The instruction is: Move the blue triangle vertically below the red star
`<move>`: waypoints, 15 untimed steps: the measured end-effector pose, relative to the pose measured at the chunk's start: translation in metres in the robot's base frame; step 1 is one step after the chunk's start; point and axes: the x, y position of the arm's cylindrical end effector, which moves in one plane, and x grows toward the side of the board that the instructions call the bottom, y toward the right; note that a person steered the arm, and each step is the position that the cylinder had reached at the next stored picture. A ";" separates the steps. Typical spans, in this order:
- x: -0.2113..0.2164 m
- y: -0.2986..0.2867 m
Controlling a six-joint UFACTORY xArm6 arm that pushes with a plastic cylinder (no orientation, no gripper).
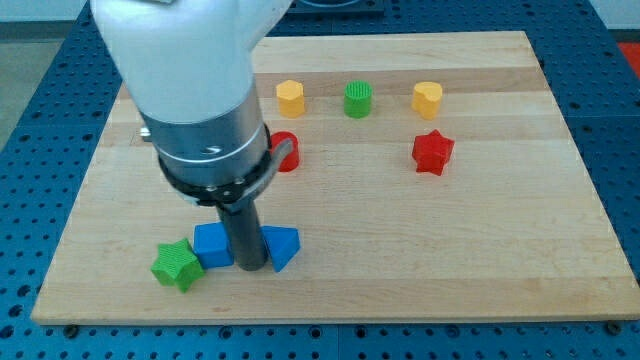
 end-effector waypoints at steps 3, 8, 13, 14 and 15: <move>-0.033 0.103; -0.052 0.109; -0.055 0.146; -0.055 0.151; -0.055 0.151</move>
